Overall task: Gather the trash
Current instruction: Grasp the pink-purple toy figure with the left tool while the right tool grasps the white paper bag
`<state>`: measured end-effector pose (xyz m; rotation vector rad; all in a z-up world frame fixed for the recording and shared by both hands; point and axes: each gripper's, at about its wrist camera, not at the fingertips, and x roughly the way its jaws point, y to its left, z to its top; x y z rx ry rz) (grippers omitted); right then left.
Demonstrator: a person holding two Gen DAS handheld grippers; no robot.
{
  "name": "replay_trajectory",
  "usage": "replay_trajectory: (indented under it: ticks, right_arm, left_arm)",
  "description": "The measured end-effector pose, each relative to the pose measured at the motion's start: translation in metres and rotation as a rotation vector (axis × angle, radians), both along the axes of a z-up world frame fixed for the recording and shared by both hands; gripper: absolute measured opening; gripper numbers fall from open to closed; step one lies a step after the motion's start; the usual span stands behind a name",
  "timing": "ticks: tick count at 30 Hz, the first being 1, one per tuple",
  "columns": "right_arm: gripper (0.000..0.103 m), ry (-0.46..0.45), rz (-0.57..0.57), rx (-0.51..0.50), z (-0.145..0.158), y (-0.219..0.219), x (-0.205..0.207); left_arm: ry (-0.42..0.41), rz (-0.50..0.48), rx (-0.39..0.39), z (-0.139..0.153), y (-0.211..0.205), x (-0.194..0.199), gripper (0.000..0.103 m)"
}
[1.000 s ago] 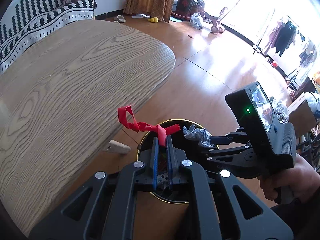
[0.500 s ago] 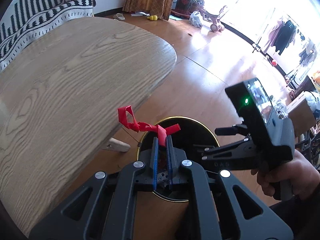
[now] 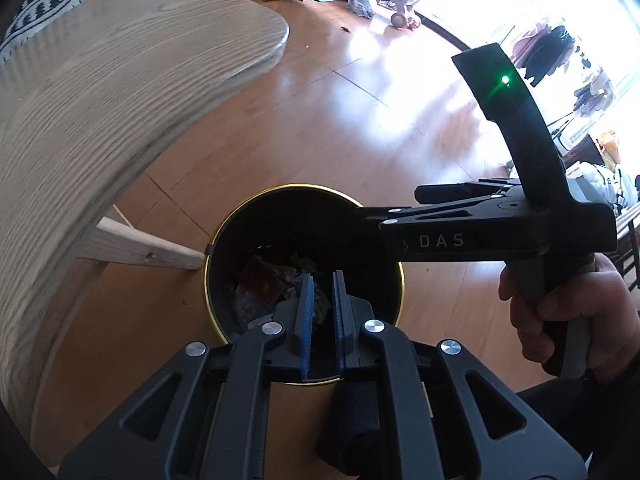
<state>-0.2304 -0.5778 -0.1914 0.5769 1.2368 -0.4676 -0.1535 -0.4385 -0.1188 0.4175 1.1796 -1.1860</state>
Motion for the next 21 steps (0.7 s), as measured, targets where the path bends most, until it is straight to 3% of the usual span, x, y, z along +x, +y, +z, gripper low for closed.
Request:
replay_trajectory:
  ticks: [3, 4, 5, 6, 14, 19, 21]
  right_arm:
    - [0.080, -0.006, -0.004, -0.005, 0.003, 0.001, -0.002]
    - [0.080, -0.006, -0.007, -0.010, 0.004, 0.003, -0.003]
    - [0.081, -0.009, -0.010, -0.016, 0.006, 0.003, -0.003]
    - [0.082, -0.014, -0.016, -0.021, 0.009, 0.002, -0.003]
    - [0.083, -0.072, -0.046, -0.079, 0.045, 0.008, -0.002]
    - [0.083, -0.166, -0.014, -0.186, 0.096, 0.036, 0.022]
    - [0.086, -0.213, 0.009, -0.200, 0.111, 0.050, 0.039]
  left_arm:
    - [0.014, 0.007, -0.009, 0.002, -0.001, 0.003, 0.018]
    - [0.016, 0.011, -0.012, 0.003, 0.001, 0.004, 0.045]
    - [0.012, 0.023, -0.015, 0.004, 0.002, 0.005, 0.080]
    - [-0.001, 0.046, -0.023, 0.007, 0.005, 0.006, 0.089]
    - [-0.017, 0.096, -0.065, 0.033, 0.035, 0.021, 0.092]
    - [-0.086, 0.152, -0.126, 0.068, 0.079, 0.049, 0.092]
    - [-0.126, 0.216, -0.140, 0.083, 0.106, 0.076, 0.093]
